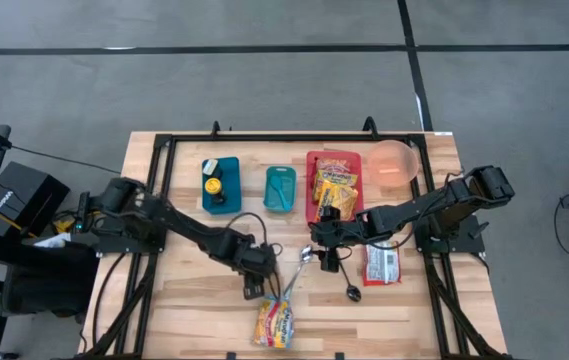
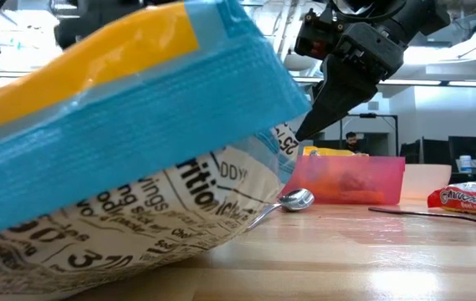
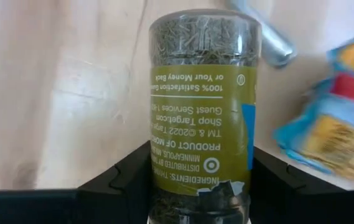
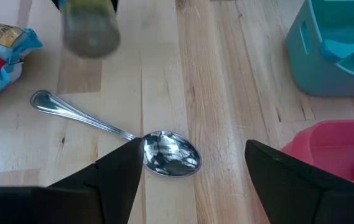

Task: Pick & Place Food Item
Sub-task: Put the black spice bottle into the blue bin

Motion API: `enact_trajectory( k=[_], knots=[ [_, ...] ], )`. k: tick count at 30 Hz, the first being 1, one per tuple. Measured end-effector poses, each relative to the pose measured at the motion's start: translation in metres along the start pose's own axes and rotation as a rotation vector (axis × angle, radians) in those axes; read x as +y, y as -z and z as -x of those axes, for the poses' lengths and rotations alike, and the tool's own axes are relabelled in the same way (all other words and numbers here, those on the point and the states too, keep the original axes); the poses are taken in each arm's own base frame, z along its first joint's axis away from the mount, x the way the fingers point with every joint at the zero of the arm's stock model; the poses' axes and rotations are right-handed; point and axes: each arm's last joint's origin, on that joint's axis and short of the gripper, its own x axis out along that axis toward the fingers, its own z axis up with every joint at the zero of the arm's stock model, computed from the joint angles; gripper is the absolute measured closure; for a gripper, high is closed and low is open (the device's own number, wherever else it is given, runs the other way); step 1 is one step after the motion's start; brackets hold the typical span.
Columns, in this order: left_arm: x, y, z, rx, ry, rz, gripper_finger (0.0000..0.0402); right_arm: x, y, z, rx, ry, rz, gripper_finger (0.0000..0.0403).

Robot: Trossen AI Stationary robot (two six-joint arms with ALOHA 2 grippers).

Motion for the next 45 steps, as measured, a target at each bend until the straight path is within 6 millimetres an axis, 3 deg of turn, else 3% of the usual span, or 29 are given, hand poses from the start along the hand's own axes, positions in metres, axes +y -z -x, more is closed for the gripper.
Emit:
enact_trajectory(
  k=[9, 15, 19, 27, 45],
  knots=[
    [0.005, -0.001, 0.082, -0.172, 0.073, 0.011, 0.0215, 0.000, 0.000, 0.000, -0.002, 0.000, 0.000, 0.0127],
    [0.017, 0.004, 0.132, -0.360, 0.019, 0.041, 0.0214, 0.000, -0.001, 0.000, -0.010, -0.001, -0.002, 0.0127],
    [0.029, 0.010, 0.154, -0.446, -0.083, 0.074, 0.0214, 0.000, -0.002, 0.000, -0.016, -0.002, -0.004, 0.0127],
    [0.065, 0.009, 0.173, -0.512, -0.255, 0.192, 0.0214, 0.000, -0.002, 0.000, -0.023, -0.004, -0.005, 0.0127],
    [0.166, 0.008, 0.178, -0.289, -0.330, 0.536, 0.0213, 0.000, -0.002, 0.000, -0.023, -0.004, -0.003, 0.0127]
  ],
)
